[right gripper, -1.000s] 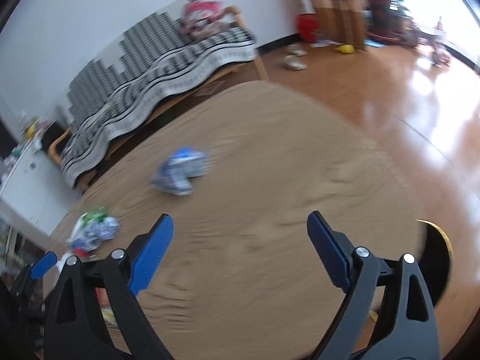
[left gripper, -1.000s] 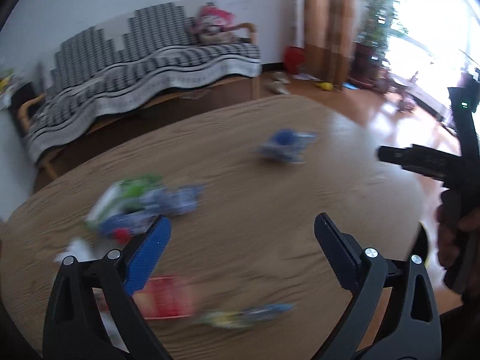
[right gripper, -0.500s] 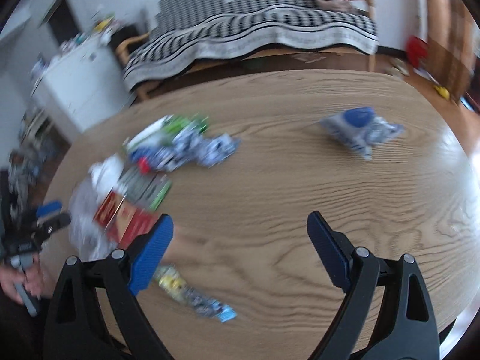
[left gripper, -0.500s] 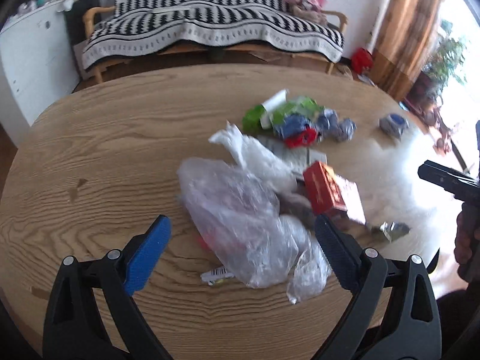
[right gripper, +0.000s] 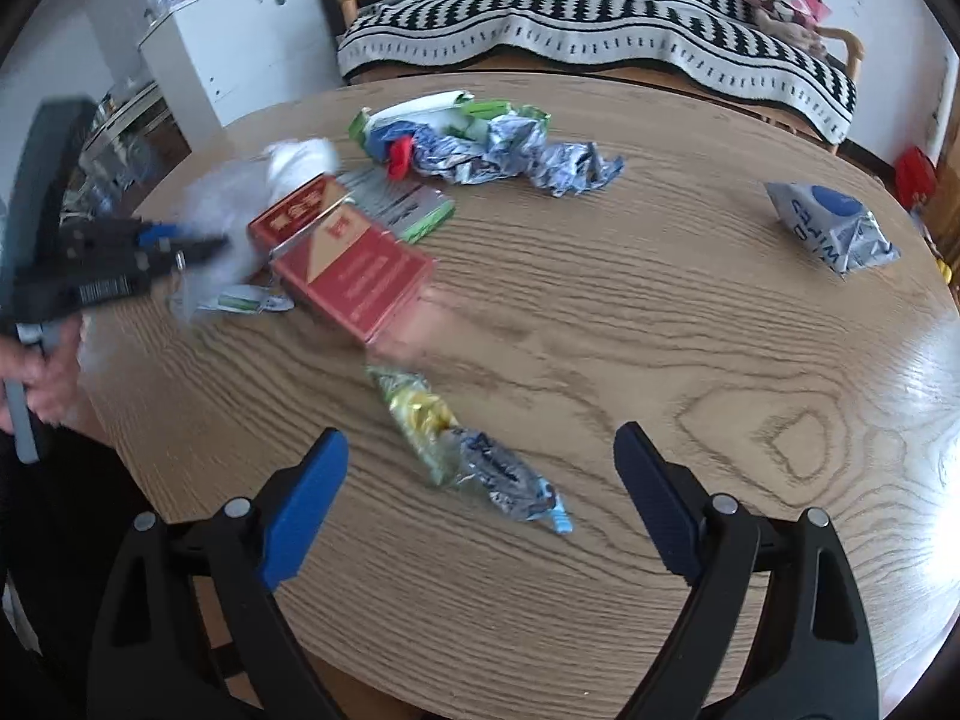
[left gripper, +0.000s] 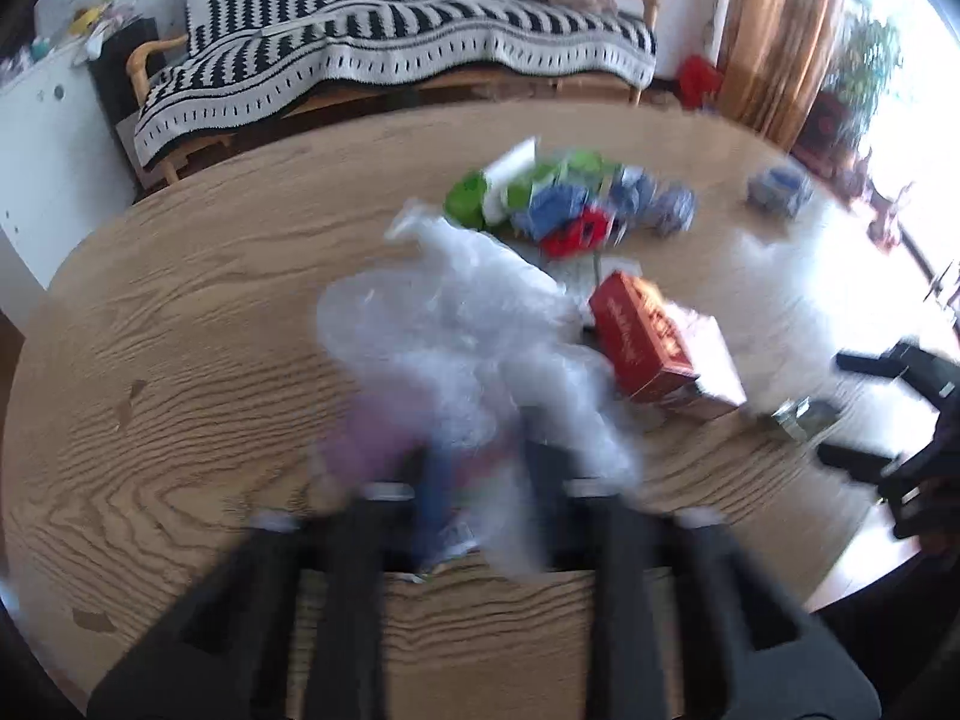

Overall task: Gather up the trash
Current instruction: 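Grasp the clear plastic bag with the left tool while the right tool grasps the foil wrapper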

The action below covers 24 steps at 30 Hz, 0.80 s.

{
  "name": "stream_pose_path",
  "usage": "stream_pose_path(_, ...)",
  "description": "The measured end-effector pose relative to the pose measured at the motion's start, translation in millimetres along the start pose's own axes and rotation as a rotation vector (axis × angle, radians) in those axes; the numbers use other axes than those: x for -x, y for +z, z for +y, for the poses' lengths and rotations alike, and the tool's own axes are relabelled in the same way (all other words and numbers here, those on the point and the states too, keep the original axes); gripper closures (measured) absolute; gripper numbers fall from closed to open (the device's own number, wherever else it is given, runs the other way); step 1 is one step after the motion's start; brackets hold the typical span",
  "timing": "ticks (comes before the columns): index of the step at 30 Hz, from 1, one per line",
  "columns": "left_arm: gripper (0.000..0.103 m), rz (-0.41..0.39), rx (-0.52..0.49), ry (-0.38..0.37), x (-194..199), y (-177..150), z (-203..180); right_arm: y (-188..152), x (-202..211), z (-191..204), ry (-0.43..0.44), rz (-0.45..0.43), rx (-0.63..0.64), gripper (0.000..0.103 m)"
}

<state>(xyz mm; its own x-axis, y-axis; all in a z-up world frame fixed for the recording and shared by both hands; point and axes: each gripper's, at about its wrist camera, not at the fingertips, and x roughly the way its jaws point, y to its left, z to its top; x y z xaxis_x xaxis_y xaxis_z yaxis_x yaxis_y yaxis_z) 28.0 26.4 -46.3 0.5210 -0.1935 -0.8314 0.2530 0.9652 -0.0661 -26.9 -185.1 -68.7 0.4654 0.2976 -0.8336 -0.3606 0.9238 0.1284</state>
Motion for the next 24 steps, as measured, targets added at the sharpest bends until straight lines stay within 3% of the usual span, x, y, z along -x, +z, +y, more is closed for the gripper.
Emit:
stream_pose_path(6,0.102,-0.119,0.038,-0.034,38.2,15.2,0.9,-2.3,-2.5,2.0,-0.015,0.003,0.022,0.018)
stream_pose_path(15,0.102,-0.152,0.072,-0.067,46.1,35.3,-16.1,-7.3,-13.3,-3.0,-0.039,0.034,0.035,0.038)
stream_pose_path(17,0.102,-0.153,0.066,-0.079,45.7,39.6,-25.2,-10.3,-16.7,-1.9,-0.044,0.051,0.045,0.056)
stream_pose_path(19,0.102,-0.155,0.058,-0.089,44.7,44.0,-38.6,-12.7,-13.9,-2.1,-0.039,0.045,0.044,0.064)
stream_pose_path(20,0.102,-0.157,0.047,-0.093,44.0,47.2,-49.0,-13.6,-10.9,-3.1,-0.029,0.038,0.038,0.083)
stream_pose_path(21,0.102,-0.159,0.039,-0.096,43.5,48.6,-54.3,-14.1,-8.3,-4.0,-0.031,0.032,0.034,0.091)
stream_pose_path(24,0.102,-0.159,0.011,-0.121,40.3,55.2,-79.8,-16.2,14.6,-16.5,-0.044,-0.025,-0.001,0.090)
